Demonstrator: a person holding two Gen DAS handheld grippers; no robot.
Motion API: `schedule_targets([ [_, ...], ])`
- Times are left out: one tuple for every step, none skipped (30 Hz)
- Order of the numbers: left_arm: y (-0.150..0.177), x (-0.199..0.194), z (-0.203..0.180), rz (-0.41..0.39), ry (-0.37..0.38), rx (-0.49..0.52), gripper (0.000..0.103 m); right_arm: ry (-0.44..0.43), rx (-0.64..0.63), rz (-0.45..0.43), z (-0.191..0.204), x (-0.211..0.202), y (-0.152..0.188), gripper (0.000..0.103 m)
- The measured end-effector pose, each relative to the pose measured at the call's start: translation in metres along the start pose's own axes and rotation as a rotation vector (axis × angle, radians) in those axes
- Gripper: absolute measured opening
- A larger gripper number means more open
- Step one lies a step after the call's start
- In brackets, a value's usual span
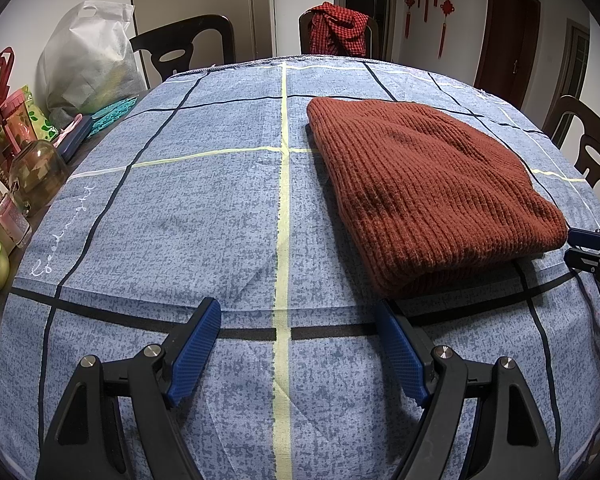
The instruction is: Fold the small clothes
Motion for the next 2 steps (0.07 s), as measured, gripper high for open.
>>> schedule_targets([
  [-0.0003, 0.0001, -0.0003, 0.000, 0.000, 0.000, 0.081, 0.000, 0.000, 0.000, -0.0004, 0.0000, 0.0000, 0.042],
  [-0.0001, 0.0000, 0.0001, 0.000, 0.001, 0.000, 0.081, 0.000, 0.000, 0.000, -0.0006, 0.0000, 0.0001, 0.042],
])
Point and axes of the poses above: each gripper's, at about its wrist camera, not at the fingertips, and x roughly the way its jaws point, z to its left, y to its underside, the point moved 9 cm from there along x, roughly the way its jaws point, and after that the axes turned 10 degrees about z, right-handed, at the moved point
